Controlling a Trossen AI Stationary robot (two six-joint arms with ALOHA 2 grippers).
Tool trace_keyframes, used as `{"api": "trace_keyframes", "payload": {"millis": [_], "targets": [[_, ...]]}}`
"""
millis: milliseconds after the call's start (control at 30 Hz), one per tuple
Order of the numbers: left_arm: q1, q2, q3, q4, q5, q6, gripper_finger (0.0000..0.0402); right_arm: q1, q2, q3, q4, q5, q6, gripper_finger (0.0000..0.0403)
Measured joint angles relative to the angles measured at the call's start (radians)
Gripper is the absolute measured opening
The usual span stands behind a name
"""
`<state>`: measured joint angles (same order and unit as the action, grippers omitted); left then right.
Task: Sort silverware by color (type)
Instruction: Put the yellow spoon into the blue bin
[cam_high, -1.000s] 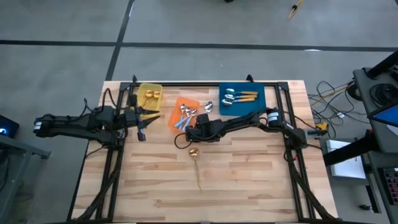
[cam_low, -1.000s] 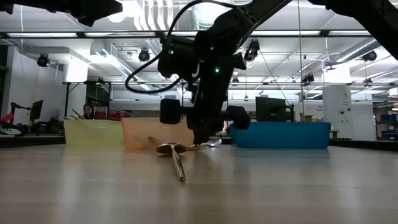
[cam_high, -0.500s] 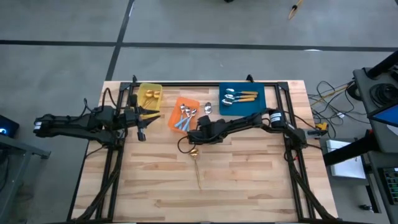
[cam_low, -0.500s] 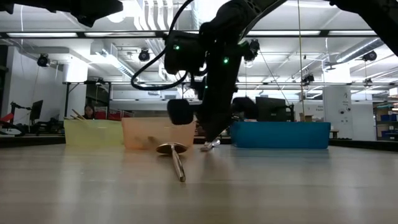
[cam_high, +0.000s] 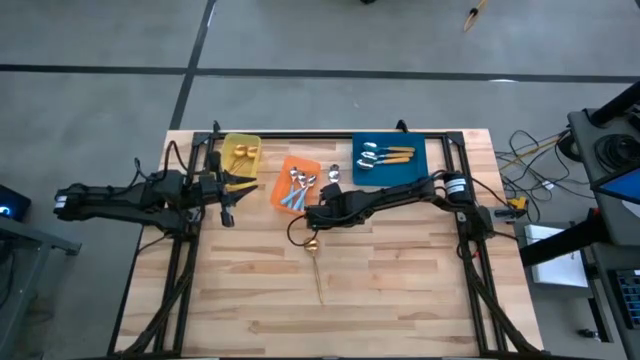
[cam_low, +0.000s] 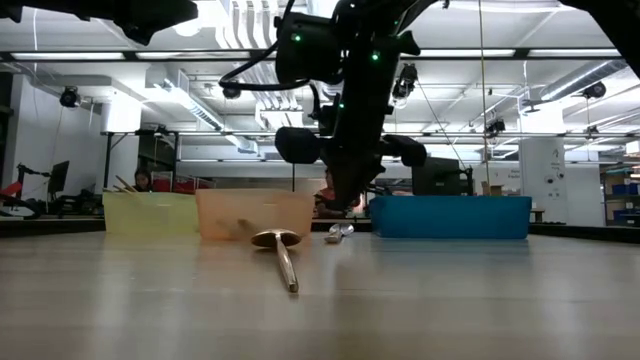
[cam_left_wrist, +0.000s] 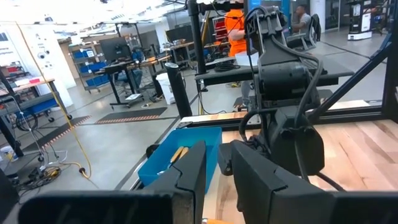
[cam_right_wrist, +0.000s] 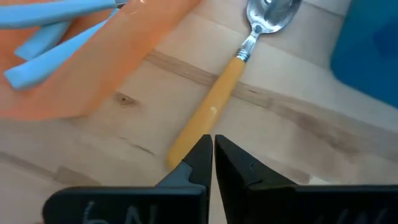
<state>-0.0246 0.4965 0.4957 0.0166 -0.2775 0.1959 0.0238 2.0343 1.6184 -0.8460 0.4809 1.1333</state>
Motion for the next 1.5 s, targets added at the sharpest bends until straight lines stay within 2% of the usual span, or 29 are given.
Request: {"api": "trace_keyframes", "payload": {"millis": [233, 333, 500, 700, 867, 1133, 1500], "targets": [[0.0, -0.002, 0.0, 0.003, 0.0, 0.002, 0.0059, -0.009, -0.002, 0.0, 0.006, -0.022, 0.088, 0.0012], [0.0, -0.006, 0.0, 0.009, 0.0, 0.005, 0.0059, -0.019, -0.002, 0.0, 0.021, -0.021, 0.128, 0.0025], [0.0, -0.006, 0.02, 0.008, -0.001, 0.029, 0.0059, -0.039, -0.002, 0.0, 0.04, -0.044, 0.131, 0.0078], [0.0, -0.006, 0.05, 0.008, -0.002, 0.046, 0.0059, -0.052, -0.002, -0.001, 0.066, 0.0, 0.118, 0.0152], [0.0, -0.005, 0.064, 0.003, -0.002, 0.046, 0.0059, -0.05, 0.016, -0.002, 0.099, 0.001, 0.121, 0.0185], [0.0, -0.008, 0.067, 0.005, -0.003, 0.046, 0.0059, -0.051, 0.09, -0.003, 0.11, 0.018, 0.151, 0.0192], [0.0, -0.007, 0.067, 0.005, -0.003, 0.039, 0.0059, -0.051, 0.095, -0.012, 0.123, 0.021, 0.157, 0.0192]]}}
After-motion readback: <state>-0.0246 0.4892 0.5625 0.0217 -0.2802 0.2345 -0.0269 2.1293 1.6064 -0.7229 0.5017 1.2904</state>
